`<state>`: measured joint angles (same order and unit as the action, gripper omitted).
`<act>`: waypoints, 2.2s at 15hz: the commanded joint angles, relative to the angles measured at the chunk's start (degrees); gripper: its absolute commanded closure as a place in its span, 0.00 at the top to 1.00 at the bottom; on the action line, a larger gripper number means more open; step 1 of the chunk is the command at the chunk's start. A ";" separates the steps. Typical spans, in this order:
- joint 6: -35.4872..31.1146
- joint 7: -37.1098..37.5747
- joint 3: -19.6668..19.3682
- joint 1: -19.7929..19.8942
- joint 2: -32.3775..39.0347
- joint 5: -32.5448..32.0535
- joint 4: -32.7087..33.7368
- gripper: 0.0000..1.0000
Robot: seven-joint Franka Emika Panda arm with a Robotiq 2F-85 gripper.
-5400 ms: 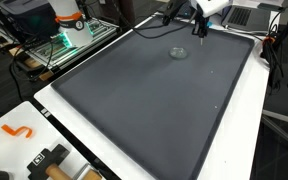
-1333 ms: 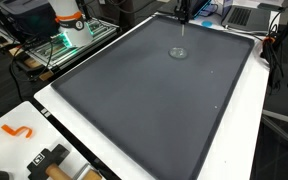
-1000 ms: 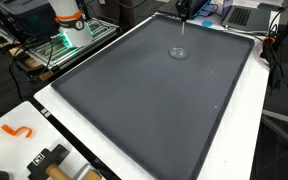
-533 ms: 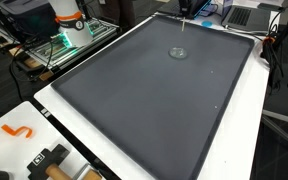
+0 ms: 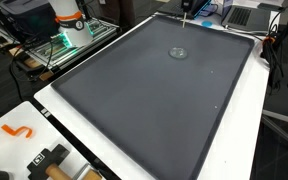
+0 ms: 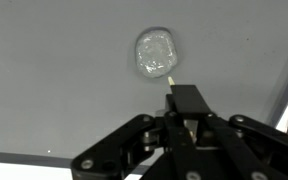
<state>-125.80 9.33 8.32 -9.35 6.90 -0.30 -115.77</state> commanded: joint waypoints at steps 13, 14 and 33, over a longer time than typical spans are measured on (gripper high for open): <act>-2.74 -3.34 0.00 -0.16 7.54 0.30 0.46 0.03; -3.41 -3.45 -0.03 -0.19 8.06 0.21 0.48 0.03; -9.02 -3.93 -0.98 -0.45 14.67 -0.73 1.03 0.03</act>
<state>-133.94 5.68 7.96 -9.43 20.25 -0.37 -115.30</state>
